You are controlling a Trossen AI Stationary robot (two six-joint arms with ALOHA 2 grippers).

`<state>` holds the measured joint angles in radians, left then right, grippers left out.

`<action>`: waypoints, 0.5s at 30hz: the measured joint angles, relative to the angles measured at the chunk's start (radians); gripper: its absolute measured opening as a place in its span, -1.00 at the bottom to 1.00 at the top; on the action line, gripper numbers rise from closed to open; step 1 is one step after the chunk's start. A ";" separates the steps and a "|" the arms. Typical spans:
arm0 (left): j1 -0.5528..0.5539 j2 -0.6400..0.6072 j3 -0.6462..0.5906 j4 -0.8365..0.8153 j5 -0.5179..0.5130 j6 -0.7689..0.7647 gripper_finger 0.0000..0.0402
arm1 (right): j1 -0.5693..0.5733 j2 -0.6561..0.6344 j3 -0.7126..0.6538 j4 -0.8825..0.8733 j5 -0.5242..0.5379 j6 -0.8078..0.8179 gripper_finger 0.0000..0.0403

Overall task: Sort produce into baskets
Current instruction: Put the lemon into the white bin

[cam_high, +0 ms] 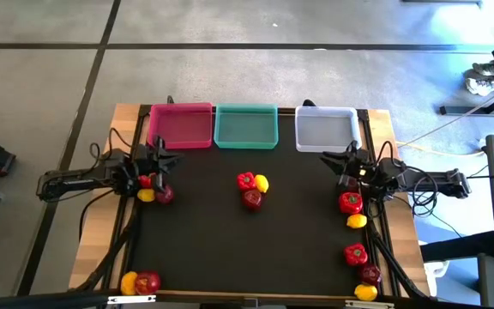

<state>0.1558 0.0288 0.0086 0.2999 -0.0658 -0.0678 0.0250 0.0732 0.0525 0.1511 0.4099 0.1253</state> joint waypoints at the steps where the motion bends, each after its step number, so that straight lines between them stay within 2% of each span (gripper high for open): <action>1: 0.000 0.000 0.000 0.004 -0.003 0.010 -0.95 | 0.000 0.019 0.000 0.015 -0.001 0.000 -0.83; 8: 0.000 0.029 0.000 0.007 -0.047 0.022 -0.95 | 0.000 0.238 0.006 0.181 -0.013 -0.006 -0.83; 15: 0.006 0.080 0.000 0.053 -0.062 0.022 -0.95 | -0.001 0.480 0.121 0.195 -0.029 -0.126 -0.83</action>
<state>0.1622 0.1084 0.0086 0.3526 -0.1282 -0.0458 0.0238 0.5537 0.1738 0.3461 0.3813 -0.0009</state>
